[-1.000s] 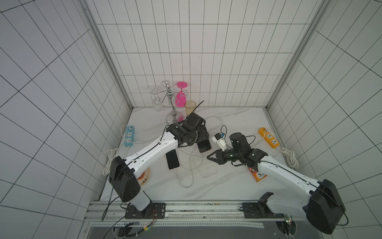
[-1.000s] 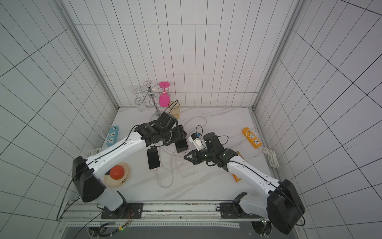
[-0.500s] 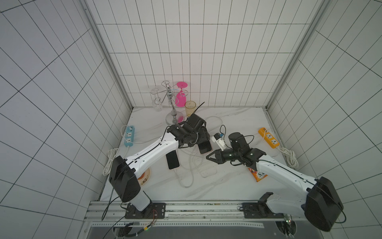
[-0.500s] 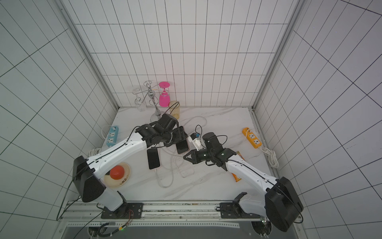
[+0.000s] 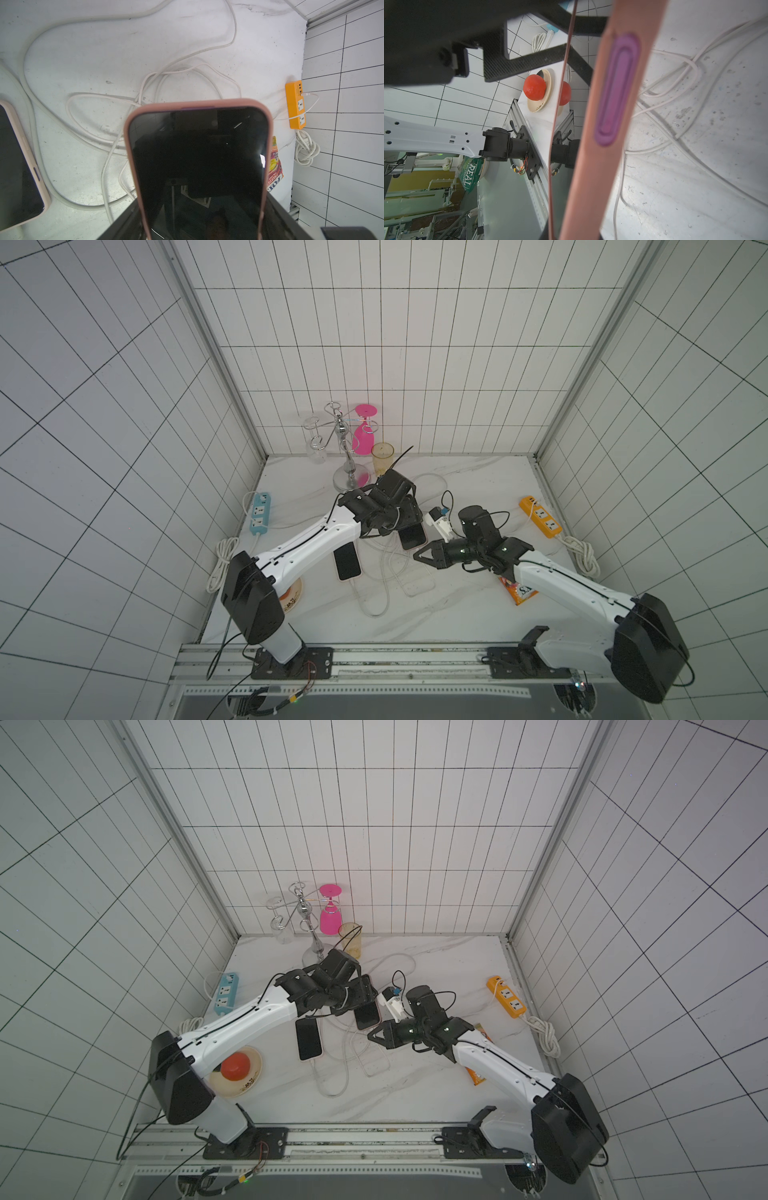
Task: Plug the charging cable into the phone
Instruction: Insert the charging cable into the phone.
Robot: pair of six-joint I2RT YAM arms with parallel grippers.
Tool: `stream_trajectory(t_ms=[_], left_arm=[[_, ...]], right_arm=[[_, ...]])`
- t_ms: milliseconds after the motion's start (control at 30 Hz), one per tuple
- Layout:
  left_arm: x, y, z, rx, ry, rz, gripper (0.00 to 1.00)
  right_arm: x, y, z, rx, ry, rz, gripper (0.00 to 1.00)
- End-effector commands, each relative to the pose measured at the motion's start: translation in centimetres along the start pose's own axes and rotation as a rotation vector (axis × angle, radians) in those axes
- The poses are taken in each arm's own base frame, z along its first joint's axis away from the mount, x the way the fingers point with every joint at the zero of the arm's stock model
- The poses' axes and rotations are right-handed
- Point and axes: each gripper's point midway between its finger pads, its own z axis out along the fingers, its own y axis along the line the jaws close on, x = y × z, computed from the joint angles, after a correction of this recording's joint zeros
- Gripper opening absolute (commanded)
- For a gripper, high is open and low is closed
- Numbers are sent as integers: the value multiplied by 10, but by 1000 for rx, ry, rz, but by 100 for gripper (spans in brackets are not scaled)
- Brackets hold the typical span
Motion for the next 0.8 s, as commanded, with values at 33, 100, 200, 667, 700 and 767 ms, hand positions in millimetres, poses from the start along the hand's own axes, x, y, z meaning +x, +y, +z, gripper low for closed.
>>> stream_trajectory(t_ms=[33,100,200,667,700,767], left_arm=[[-11,-17,-5,51,-49,22,27],[-10,-18,-5,51,-50,25,27],[-9,-17,-5,46,-49,28,27],[-16,-21,-12,52,-80,34,25],[-16,-21,-11,53,-79,32,25],[-15,-20,-11,50,-80,31,25]], right_arm=[[-5,14,-2,-44,0,-21,0],[-5,13,-2,-34,-2,-19,0],[-6,13,-2,-35,-3,-17,0],[8,8,-5,-26,26,-17,0],[8,8,-5,-26,25,-17,0],[8,8,-4,-29,30,-15,0]])
